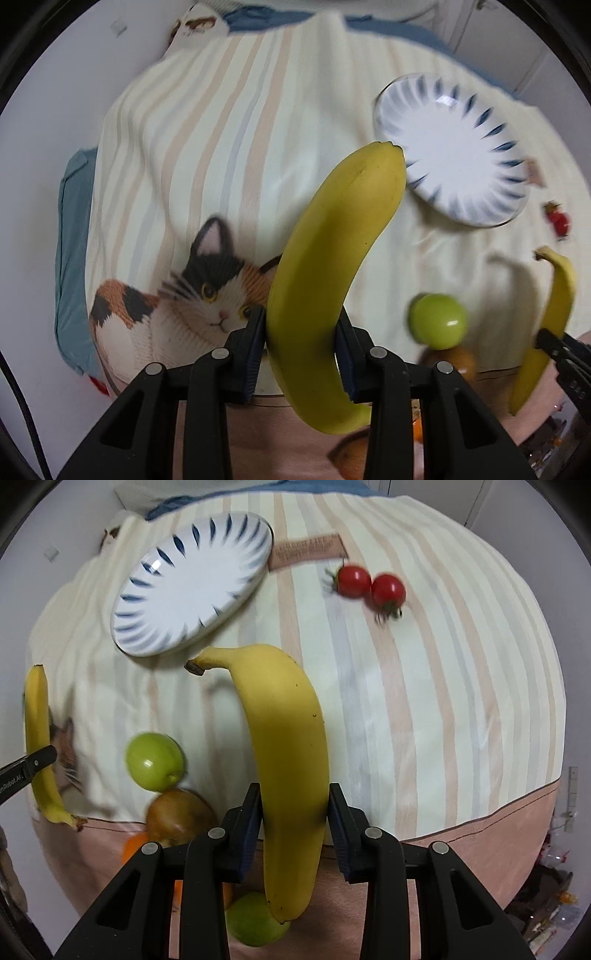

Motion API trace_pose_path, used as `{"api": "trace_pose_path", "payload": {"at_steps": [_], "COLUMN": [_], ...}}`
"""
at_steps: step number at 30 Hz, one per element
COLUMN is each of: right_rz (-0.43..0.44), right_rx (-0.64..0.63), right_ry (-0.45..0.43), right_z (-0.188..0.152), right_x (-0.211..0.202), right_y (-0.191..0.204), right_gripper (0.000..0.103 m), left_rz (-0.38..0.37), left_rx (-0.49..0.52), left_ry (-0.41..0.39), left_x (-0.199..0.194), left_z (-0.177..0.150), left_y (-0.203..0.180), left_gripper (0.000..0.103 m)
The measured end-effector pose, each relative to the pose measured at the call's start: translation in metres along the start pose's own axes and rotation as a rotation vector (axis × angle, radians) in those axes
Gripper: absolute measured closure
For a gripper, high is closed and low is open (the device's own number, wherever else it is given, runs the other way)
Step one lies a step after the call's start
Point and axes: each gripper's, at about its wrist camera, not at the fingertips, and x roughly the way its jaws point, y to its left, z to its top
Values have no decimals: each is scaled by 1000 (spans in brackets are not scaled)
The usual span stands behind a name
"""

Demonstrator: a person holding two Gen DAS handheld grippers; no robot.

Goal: Organize fruits
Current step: 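Carry both bananas to the white plate and lower them onto it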

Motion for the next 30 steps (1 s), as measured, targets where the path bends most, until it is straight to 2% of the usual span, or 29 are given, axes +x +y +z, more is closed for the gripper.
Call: {"api": "trace_pose_path", "payload": {"at_steps": [3, 7, 8, 11, 12, 18, 22, 26, 30], "right_rz": [48, 113, 128, 168, 179, 231, 241, 252, 255], "right_rx": [11, 12, 12, 8, 6, 33, 73, 126, 186], "right_ry": [-17, -50, -56, -76, -80, -96, -77, -30, 10], "right_z": [18, 43, 60, 77, 99, 157, 207, 238, 262], "right_x": [-17, -44, -50, -68, -78, -95, -70, -40, -5], "right_y": [1, 7, 8, 12, 15, 27, 39, 42, 42], "right_gripper": [66, 66, 66, 66, 66, 66, 66, 66, 66], "left_rz": [-44, -86, -96, -119, -126, -168, -187, -223, -235], "left_rx": [17, 30, 36, 40, 38, 21, -3, -51, -100], "left_ry": [-34, -51, -56, -57, -56, -34, 8, 73, 139], "left_x": [-27, -87, -93, -106, -110, -93, -72, -54, -35], "left_z": [1, 41, 44, 69, 81, 120, 144, 173, 181], "left_y": [1, -32, -31, -38, -52, -62, -54, -49, -32], "left_gripper": [71, 71, 71, 71, 71, 71, 71, 71, 71]}}
